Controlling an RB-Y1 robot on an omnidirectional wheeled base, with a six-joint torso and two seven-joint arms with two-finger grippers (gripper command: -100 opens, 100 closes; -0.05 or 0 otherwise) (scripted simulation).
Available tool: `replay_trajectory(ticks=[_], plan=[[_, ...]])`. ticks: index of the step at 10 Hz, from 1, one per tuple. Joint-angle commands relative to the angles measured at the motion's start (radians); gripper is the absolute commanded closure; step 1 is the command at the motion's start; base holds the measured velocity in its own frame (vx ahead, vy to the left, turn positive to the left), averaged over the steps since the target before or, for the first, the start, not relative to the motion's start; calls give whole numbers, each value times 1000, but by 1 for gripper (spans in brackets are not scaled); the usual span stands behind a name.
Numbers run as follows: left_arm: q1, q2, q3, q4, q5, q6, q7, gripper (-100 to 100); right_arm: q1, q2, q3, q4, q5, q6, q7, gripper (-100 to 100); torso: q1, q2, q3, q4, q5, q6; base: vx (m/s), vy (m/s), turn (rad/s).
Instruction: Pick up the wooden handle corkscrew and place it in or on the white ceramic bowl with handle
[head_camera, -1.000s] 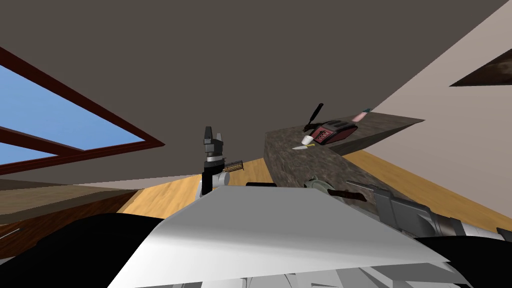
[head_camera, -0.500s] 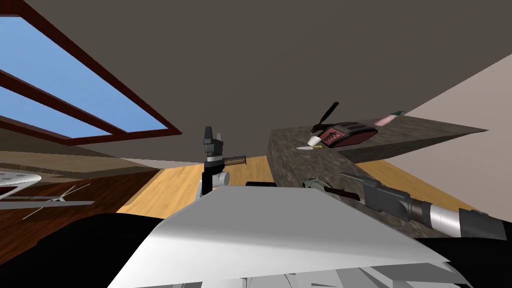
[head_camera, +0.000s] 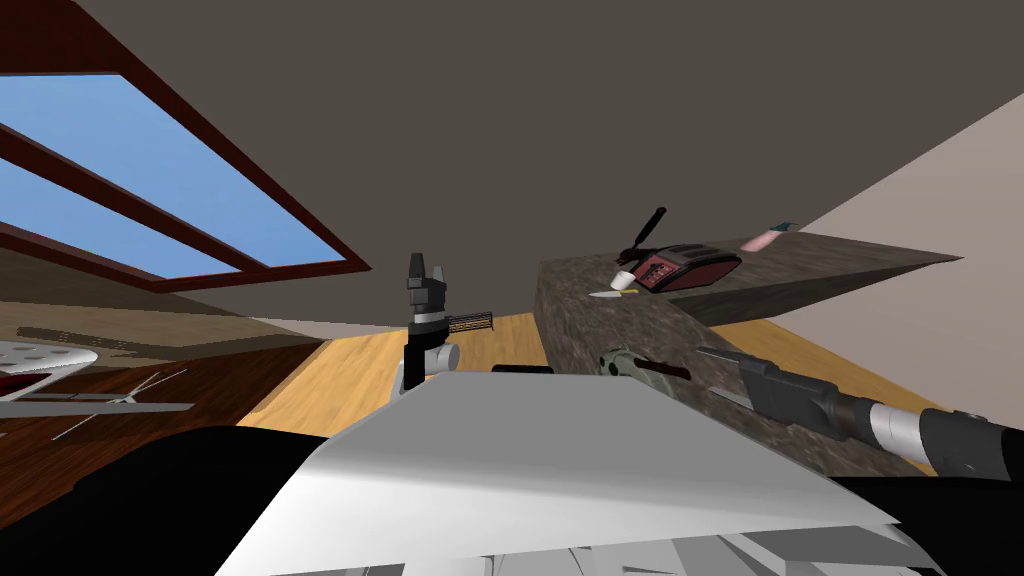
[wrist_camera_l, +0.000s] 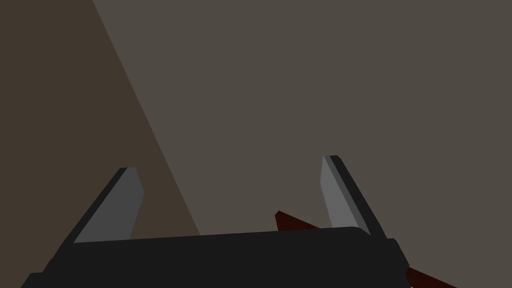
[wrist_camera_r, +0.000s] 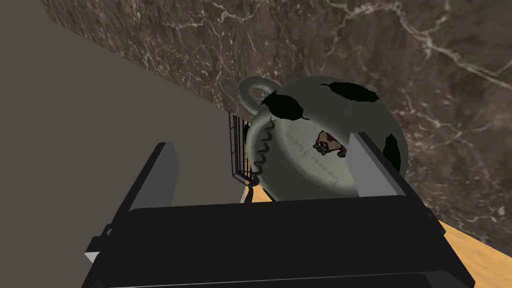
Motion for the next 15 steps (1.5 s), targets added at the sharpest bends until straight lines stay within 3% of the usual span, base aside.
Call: replay_trajectory(ticks=[1, 2, 4, 7, 9, 10, 11, 12, 13, 15], plan=[[0, 0, 0, 0, 0, 0, 0, 0, -50, 50, -50, 50, -50, -50, 50, -100, 0, 0, 0, 0, 0, 0, -142, -82, 333], [-1, 0, 0, 0, 0, 0, 0, 0, -81, 73, -67, 71, -82, -83, 70, -100, -5, 7, 4, 1, -1, -2, -295, -111, 465], [-1, 0, 0, 0, 0, 0, 0, 0, -133, 84, -67, 110, -97, -138, 70, -100, -5, 18, 11, 4, -1, 0, -214, -41, 276], [0, 0, 0, 0, 0, 0, 0, 0, -133, 84, -67, 192, -97, -225, 70, -100, -2, 1, 1, 1, -1, 1, 11, 1, -26], [0, 0, 0, 0, 0, 0, 0, 0, -133, 84, -67, 235, -97, -231, 70, -100, -2, -1, 0, 0, 0, 0, 11, 2, 2], [0, 0, 0, 0, 0, 0, 0, 0, -182, 130, -116, 274, -145, -275, 114, -100, -2, 0, 0, 0, -1, 0, -188, -70, 472], [0, 0, 0, 0, 0, 0, 0, 0, -213, 160, -134, 291, -183, -304, 143, -100, -5, 9, 5, 2, -1, 0, -302, -64, 309], [-1, 0, 0, 0, 0, 0, 0, 0, -248, 176, -134, 298, -193, -328, 143, -100, -6, 17, 10, 4, -2, -1, -254, -20, 450], [-1, 0, 0, 0, 0, 0, 0, 0, -264, 176, -134, 340, -193, -358, 143, -100, -4, 16, 10, 4, -1, 0, -69, 58, 122], [0, 0, 0, 0, 0, 0, 0, 0, -264, 176, -134, 409, -193, -419, 143, -100, -4, 6, 4, 2, -1, 1, -30, -16, -51]])
